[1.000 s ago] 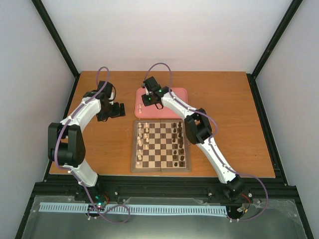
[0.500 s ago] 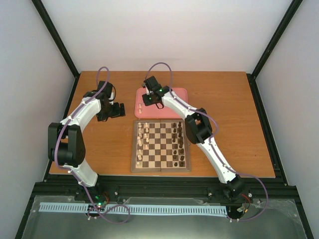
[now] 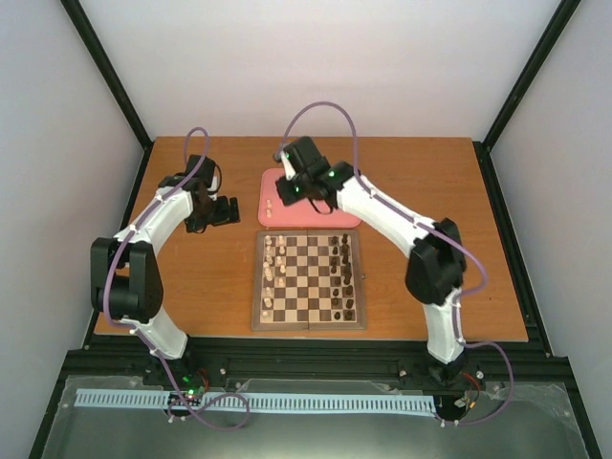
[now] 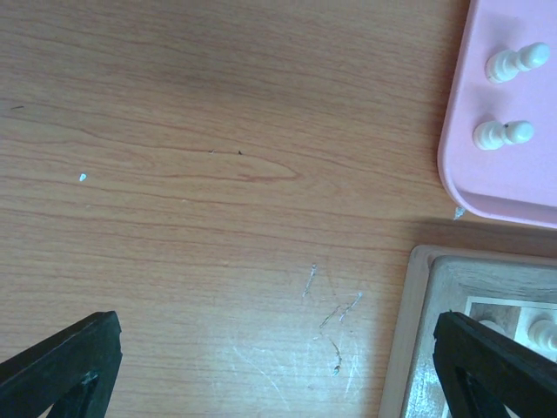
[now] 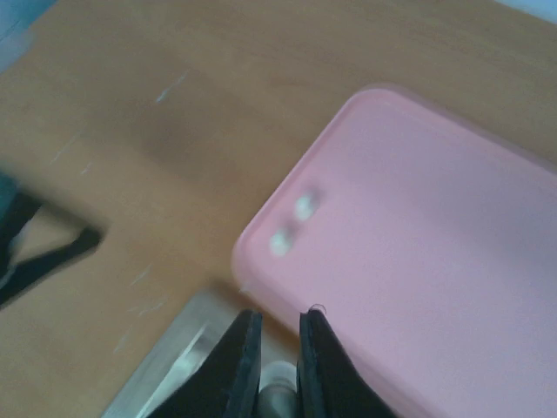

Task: Set up the chess pieces on the board
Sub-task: Place the chess piece on the chessboard.

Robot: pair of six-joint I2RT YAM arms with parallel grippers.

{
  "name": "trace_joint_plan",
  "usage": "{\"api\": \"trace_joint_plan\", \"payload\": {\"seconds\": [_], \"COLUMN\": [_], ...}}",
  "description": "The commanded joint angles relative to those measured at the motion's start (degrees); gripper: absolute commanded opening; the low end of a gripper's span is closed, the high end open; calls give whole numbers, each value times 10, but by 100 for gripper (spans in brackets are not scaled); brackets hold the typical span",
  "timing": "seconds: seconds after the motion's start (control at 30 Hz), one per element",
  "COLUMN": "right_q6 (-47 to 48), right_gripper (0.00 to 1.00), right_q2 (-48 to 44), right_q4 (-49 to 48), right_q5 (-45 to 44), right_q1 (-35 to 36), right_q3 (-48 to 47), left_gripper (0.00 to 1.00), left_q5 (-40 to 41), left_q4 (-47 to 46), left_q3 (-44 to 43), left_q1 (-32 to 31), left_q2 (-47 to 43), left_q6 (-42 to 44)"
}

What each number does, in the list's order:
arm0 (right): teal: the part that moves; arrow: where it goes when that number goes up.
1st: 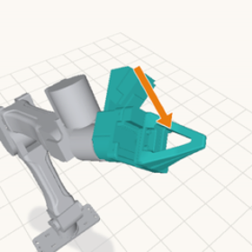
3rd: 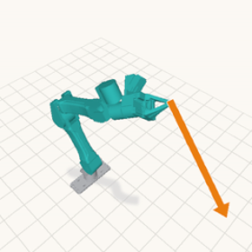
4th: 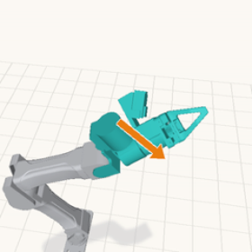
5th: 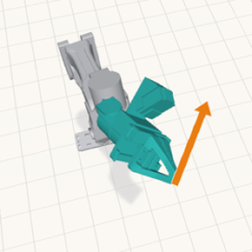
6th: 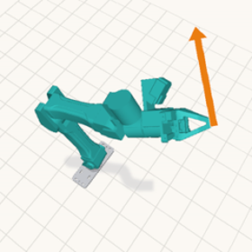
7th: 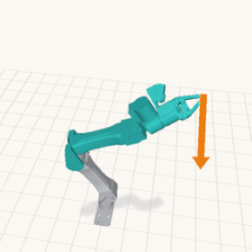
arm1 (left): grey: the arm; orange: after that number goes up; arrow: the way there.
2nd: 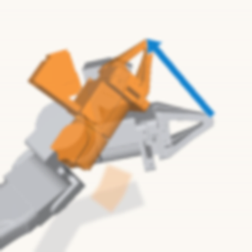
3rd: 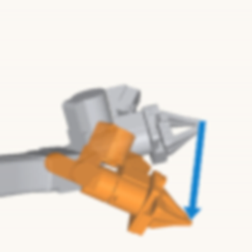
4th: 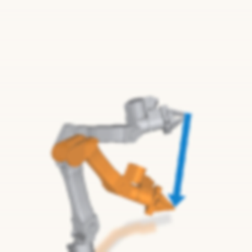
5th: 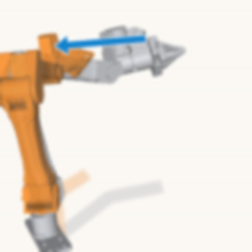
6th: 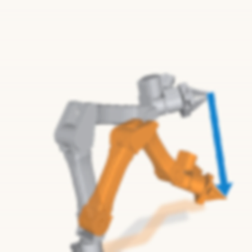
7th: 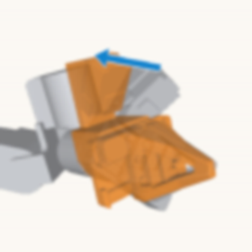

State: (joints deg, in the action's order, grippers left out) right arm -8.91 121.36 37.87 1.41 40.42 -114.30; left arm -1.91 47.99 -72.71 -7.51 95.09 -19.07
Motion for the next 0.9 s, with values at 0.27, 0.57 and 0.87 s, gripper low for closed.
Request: {"api": "trace_joint_plan", "payload": {"seconds": [0.27, 0.57, 0.87], "right_q6": [-62, -84, -64], "right_gripper": [3, 3, 3], "right_q2": [-254, -270, -251], "right_q4": [-84, -170, -224], "right_q5": [8, 10, 20], "right_q1": [163, 200, 224], "right_q3": [397, 501, 525], "left_gripper": [100, 100, 100], "left_q5": [5, 14, 24], "left_q4": [-5, -7, -6], "left_q3": [-8, -12, -5], "left_q1": [-3, -3, -4], "left_q2": [-37, -30, -40], "left_q6": [8, 9, 11]}}
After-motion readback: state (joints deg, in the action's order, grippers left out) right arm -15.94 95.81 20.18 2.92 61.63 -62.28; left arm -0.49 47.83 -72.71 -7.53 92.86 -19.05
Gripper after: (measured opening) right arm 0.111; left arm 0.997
